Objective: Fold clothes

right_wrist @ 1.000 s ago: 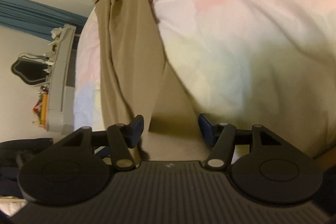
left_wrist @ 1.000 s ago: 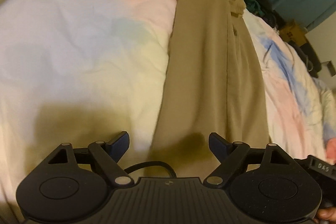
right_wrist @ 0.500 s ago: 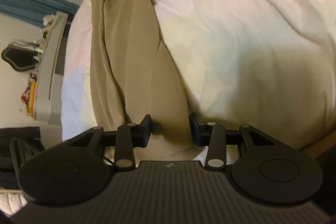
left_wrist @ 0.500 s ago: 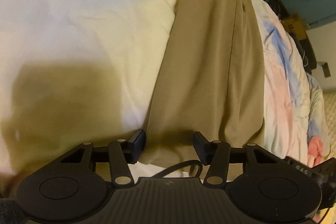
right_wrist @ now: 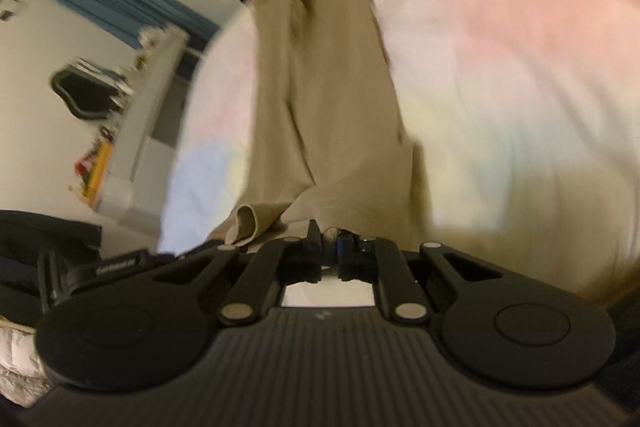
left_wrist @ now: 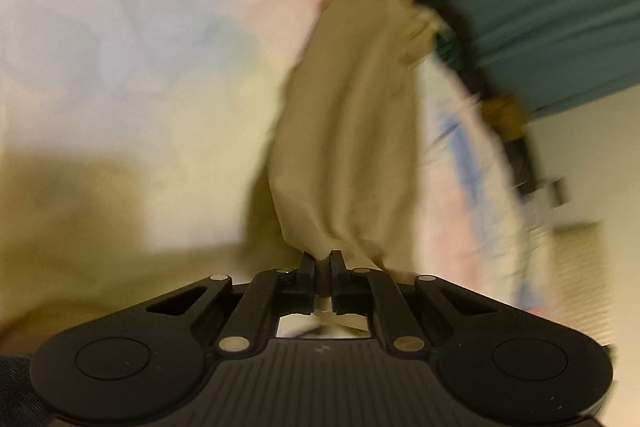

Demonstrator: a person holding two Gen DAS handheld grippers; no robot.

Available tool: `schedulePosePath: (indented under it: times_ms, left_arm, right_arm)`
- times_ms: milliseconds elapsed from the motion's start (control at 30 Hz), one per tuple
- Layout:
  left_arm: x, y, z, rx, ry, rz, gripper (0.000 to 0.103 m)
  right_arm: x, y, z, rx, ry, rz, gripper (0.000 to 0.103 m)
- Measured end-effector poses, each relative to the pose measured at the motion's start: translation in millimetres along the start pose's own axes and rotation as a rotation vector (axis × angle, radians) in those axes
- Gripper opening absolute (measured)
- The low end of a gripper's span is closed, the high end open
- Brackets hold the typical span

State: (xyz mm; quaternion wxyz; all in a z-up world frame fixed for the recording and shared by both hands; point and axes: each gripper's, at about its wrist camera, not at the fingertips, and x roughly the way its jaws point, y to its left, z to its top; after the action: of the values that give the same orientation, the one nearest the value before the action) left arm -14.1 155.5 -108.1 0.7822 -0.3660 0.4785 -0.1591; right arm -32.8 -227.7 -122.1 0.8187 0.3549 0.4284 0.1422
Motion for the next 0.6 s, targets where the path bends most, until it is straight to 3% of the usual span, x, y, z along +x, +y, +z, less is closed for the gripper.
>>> schedulePosePath:
  times_ms: [200, 333, 433, 600]
  left_arm:
    - [-62, -39, 13, -0.002, -0.128, -0.216, 0.005]
    - [-87, -63, 6, 0.045, -0.177, -0.268, 0.005]
    - [-85, -58, 2, 0.051, -0.178, -0.241, 0.005]
    - [-68, -13, 2, 0.026, -0.089, -0.065, 0.005]
  right_arm:
    - [-63, 47, 34, -0.109, -0.162, 0.113, 0.009]
    - [-98, 75, 27, -0.221, -0.231, 0.147, 0.009]
    - [-91, 71, 17, -0.215, -0.189, 0.139, 0.009]
    - [-36, 38, -5, -0.185, 0.033, -0.005, 0.012]
